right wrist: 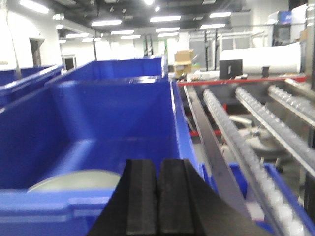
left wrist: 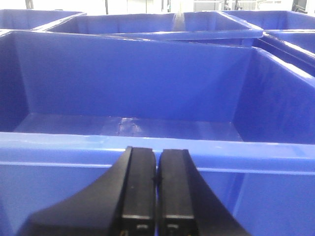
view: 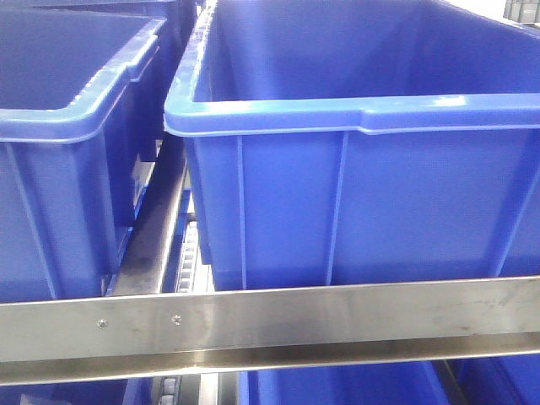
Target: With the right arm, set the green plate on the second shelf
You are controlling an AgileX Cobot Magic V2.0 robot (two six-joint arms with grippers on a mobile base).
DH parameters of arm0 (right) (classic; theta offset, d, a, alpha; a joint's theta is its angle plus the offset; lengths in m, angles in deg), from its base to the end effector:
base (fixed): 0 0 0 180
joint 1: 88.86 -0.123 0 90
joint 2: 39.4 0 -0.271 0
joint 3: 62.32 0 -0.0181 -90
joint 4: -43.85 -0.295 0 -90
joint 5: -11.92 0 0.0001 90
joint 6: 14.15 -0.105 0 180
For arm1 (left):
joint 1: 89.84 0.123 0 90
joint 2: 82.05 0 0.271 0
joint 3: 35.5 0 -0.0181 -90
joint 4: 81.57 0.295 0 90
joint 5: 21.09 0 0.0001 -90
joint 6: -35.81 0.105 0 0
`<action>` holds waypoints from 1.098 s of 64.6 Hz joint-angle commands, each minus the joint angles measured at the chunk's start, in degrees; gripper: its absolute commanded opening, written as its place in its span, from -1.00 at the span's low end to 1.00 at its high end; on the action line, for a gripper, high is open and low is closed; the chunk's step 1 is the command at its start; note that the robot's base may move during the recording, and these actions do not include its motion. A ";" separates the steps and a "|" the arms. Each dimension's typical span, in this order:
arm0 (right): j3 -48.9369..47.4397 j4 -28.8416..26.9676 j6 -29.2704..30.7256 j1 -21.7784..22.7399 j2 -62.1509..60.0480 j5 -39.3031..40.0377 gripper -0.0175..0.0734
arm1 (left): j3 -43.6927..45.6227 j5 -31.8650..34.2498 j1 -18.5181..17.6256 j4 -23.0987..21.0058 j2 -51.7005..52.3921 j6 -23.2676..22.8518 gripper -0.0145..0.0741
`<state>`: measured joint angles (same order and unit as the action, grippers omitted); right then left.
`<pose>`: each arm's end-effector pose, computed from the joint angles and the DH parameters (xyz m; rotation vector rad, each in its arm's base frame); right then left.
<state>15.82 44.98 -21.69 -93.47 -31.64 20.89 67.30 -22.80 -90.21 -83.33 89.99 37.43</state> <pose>0.1263 0.0105 0.2224 0.0187 1.3444 0.1648 0.1289 -0.0009 0.2091 0.0038 1.5162 -0.0078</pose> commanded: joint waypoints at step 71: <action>-0.80 -1.79 6.76 0.04 -1.31 3.23 -0.51 | -2.27 5.07 -0.15 -0.18 1.00 -0.12 -0.38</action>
<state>16.03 43.19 -15.61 -93.57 -31.88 17.44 67.30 -22.80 -90.21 -83.33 89.99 37.43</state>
